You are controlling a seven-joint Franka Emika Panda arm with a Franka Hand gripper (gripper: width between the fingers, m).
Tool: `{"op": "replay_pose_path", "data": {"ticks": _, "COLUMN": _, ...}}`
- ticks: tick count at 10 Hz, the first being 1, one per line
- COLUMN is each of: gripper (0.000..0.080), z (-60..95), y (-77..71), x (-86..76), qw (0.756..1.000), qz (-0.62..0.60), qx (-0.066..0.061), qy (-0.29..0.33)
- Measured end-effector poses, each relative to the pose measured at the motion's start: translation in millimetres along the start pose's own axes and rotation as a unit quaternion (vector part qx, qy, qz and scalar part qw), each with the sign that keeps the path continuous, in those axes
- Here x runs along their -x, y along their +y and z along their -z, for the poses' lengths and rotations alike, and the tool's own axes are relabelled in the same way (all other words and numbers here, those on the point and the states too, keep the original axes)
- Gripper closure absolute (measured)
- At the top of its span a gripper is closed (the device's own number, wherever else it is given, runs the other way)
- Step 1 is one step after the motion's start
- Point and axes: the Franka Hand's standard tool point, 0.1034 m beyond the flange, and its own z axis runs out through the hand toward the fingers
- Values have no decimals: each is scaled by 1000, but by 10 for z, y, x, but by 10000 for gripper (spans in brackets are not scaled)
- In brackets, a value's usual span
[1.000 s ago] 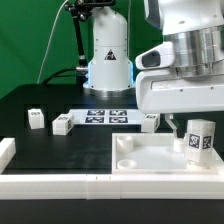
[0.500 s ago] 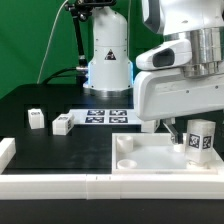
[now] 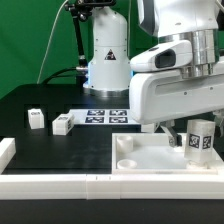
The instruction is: Assemble one leg
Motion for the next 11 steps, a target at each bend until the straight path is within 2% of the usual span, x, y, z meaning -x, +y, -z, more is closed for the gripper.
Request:
{"op": "replay_pose_path", "data": {"ticks": 1, "gripper": 387, "z": 0, "y": 1, "x": 0, "qw": 1000, "qz": 0, "qx": 0, "qy": 0}}
{"op": "replay_pose_path", "data": {"ticks": 2, "gripper": 387, "z": 0, "y": 3, "x": 0, "qw": 1000, "qz": 0, "qx": 0, "qy": 0}}
{"op": "replay_pose_path", "data": {"ticks": 3, "gripper": 511, "z": -1, "y": 8, "x": 2, "qw": 1000, "qz": 0, "qx": 0, "qy": 0}}
{"op": "replay_pose_path", "data": {"ticks": 7, "gripper": 511, "z": -1, "y": 7, "x": 2, "qw": 1000, "qz": -13, "qx": 0, "qy": 0}}
{"op": "replay_pose_path", "data": {"ticks": 8, "gripper": 511, "z": -2, "y": 7, "x": 4, "qw": 999, "qz": -48, "qx": -1, "qy": 0}}
{"op": "replay_pose_path", "data": {"ticks": 9, "gripper": 511, "z": -2, "y": 7, "x": 6, "qw": 991, "qz": -135, "qx": -6, "qy": 2}}
{"op": "replay_pose_path", "data": {"ticks": 11, "gripper": 509, "z": -4, "y": -3, "x": 9, "qw": 962, "qz": -273, "qx": -4, "qy": 3}}
